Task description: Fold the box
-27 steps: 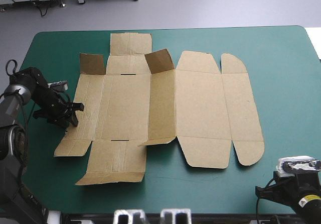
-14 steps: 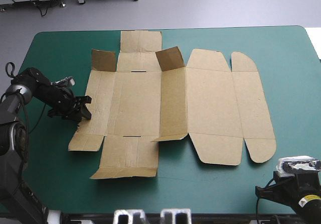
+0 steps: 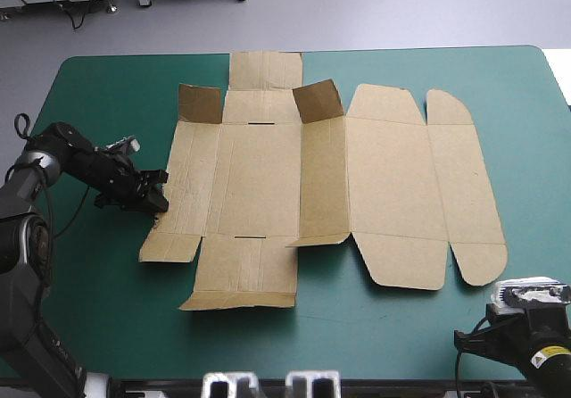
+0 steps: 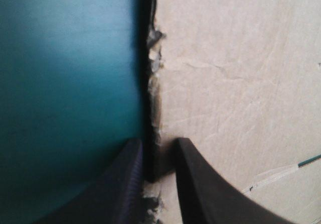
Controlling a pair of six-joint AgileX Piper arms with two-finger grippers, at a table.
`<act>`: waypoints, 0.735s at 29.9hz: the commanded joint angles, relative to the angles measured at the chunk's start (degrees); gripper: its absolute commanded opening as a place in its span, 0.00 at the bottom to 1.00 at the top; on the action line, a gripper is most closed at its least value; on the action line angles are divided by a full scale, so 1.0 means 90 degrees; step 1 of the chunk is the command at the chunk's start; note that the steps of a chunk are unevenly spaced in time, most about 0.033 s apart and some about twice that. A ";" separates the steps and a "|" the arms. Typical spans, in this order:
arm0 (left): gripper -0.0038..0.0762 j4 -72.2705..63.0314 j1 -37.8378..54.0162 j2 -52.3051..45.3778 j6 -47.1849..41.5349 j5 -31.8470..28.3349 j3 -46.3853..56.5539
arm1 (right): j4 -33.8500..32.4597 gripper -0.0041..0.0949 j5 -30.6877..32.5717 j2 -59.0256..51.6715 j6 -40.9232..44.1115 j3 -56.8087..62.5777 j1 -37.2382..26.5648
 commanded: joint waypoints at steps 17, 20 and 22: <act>0.27 -0.2909 -0.0051 -0.0057 0.1548 0.0621 0.1568 | 0.0040 0.02 -0.0298 0.0106 -0.0001 -0.0128 -0.0024; 0.26 -0.3428 -0.0126 -0.0057 0.1726 0.0621 0.1568 | 0.0040 0.02 -0.0309 0.0106 -0.0001 -0.0128 -0.0024; 0.24 -0.3567 -0.0230 -0.0057 0.1739 0.0621 0.1568 | 0.0040 0.02 -0.0309 0.0106 -0.0001 -0.0128 -0.0024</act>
